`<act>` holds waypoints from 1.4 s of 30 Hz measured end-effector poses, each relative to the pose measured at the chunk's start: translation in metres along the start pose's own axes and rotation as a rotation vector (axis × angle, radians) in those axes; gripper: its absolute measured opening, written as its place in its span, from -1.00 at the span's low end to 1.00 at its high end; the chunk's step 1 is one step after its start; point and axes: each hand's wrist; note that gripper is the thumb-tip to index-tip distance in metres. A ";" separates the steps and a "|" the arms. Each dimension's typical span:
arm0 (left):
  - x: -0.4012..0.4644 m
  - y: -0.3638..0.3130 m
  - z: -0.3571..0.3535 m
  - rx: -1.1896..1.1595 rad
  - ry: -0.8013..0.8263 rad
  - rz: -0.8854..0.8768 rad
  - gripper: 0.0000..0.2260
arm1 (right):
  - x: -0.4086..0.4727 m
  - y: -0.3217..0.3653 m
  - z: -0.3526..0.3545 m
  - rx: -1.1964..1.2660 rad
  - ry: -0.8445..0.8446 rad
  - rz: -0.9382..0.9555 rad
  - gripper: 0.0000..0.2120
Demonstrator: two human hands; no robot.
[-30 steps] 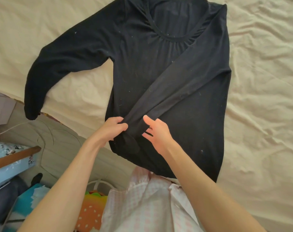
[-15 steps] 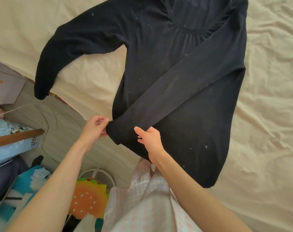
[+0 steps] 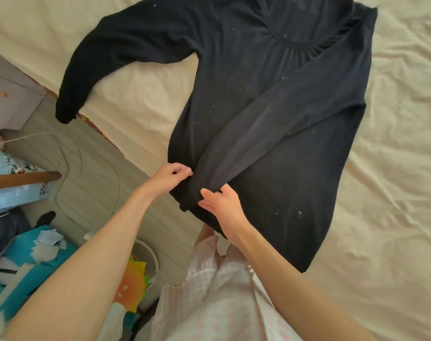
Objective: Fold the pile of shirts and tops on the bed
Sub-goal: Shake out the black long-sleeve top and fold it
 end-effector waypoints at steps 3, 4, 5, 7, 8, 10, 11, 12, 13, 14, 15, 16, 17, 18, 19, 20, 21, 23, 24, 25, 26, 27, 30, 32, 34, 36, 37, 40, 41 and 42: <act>-0.004 0.015 -0.008 -0.027 -0.013 0.028 -0.81 | 0.000 -0.004 0.001 0.055 0.028 -0.022 -0.75; -0.006 0.019 -0.012 -0.051 -0.031 0.018 -0.82 | -0.001 -0.005 0.002 0.065 0.036 -0.029 -0.74; -0.009 0.022 -0.015 -0.076 -0.036 0.007 -0.79 | -0.001 -0.006 0.003 0.075 0.051 -0.031 -0.74; -0.012 0.025 -0.021 -0.174 0.015 0.020 -0.70 | -0.004 -0.007 0.005 0.095 0.100 -0.021 -0.76; -0.013 0.026 -0.023 -0.264 0.066 0.038 -0.66 | -0.006 -0.006 0.006 0.101 0.123 -0.017 -0.78; -0.013 0.027 -0.024 -0.457 0.192 0.074 -0.63 | -0.008 -0.005 0.007 0.105 0.145 -0.013 -0.79; -0.013 0.026 -0.023 -0.517 0.250 0.078 -0.65 | -0.008 -0.005 0.007 0.109 0.147 -0.015 -0.79; -0.013 0.025 -0.021 -0.551 0.282 0.067 -0.67 | -0.008 -0.005 0.007 0.113 0.145 -0.016 -0.79; -0.013 0.022 -0.019 -0.570 0.277 0.048 -0.70 | -0.007 -0.005 0.006 0.121 0.144 -0.019 -0.79; -0.013 0.018 -0.015 -0.590 0.244 0.025 -0.75 | -0.006 -0.006 0.006 0.128 0.140 -0.020 -0.79; -0.013 0.015 -0.011 -0.603 0.192 -0.002 -0.79 | -0.006 -0.006 0.004 0.134 0.133 -0.021 -0.79; -0.014 0.014 -0.006 -0.615 0.140 -0.032 -0.82 | -0.005 -0.005 0.003 0.134 0.113 -0.021 -0.79; -0.015 0.014 -0.001 -0.624 0.094 -0.066 -0.84 | -0.004 -0.005 0.001 0.126 0.080 -0.019 -0.80; -0.017 0.016 0.005 -0.640 0.055 -0.098 -0.86 | -0.003 -0.005 -0.002 0.102 0.034 -0.019 -0.82; -0.019 0.020 0.010 -0.642 0.019 -0.121 -0.89 | -0.002 -0.007 -0.004 0.064 -0.019 -0.028 -0.86; -0.021 0.025 0.014 -0.618 -0.012 -0.128 -0.92 | 0.000 -0.010 -0.006 0.011 -0.069 -0.051 -0.88; -0.022 0.032 0.016 -0.553 -0.041 -0.110 -0.94 | 0.001 -0.014 -0.008 -0.045 -0.111 -0.083 -0.88; -0.022 0.044 0.019 -0.385 -0.082 -0.029 -0.94 | 0.005 -0.022 -0.009 -0.146 -0.189 -0.144 -0.86; -0.021 0.050 0.021 -0.325 -0.111 0.009 -0.93 | 0.006 -0.024 -0.008 -0.201 -0.235 -0.150 -0.83; -0.018 0.055 0.025 -0.291 -0.142 0.038 -0.92 | 0.006 -0.022 -0.008 -0.267 -0.281 -0.136 -0.81; -0.015 0.059 0.031 -0.280 -0.177 0.063 -0.89 | 0.005 -0.017 -0.007 -0.354 -0.325 -0.106 -0.80; -0.012 0.062 0.040 -0.295 -0.221 0.085 -0.86 | 0.005 -0.010 -0.009 -0.451 -0.363 -0.065 -0.79; -0.003 0.067 0.079 -0.429 -0.408 0.101 -0.80 | 0.010 0.019 -0.019 -0.705 -0.438 0.150 -0.77; -0.001 0.064 0.112 -0.445 -0.566 0.112 -0.71 | 0.024 0.042 -0.034 -0.870 -0.468 0.329 -0.74; 0.003 0.059 0.153 -0.368 -0.665 0.086 -0.63 | 0.047 0.064 -0.053 -1.012 -0.470 0.459 -0.69; 0.008 0.056 0.196 -0.214 -0.705 0.024 -0.57 | 0.075 0.082 -0.072 -1.200 -0.465 0.476 -0.60; 0.013 0.054 0.218 -0.124 -0.709 -0.034 -0.54 | 0.089 0.088 -0.082 -1.288 -0.463 0.447 -0.56; 0.032 0.042 0.272 0.210 -0.659 -0.147 -0.50 | 0.129 0.102 -0.101 -1.404 -0.423 0.244 -0.45; 0.040 0.036 0.283 0.267 -0.626 -0.177 -0.50 | 0.138 0.103 -0.104 -1.401 -0.407 0.181 -0.45; 0.047 0.030 0.292 0.273 -0.590 -0.212 -0.50 | 0.145 0.104 -0.105 -1.394 -0.396 0.137 -0.46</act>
Point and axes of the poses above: each hand's wrist, its own x-axis towards the middle knuckle, its own z-axis out of the back of the hand, y = z × x, and after that the axes turned 11 degrees about y, right-handed
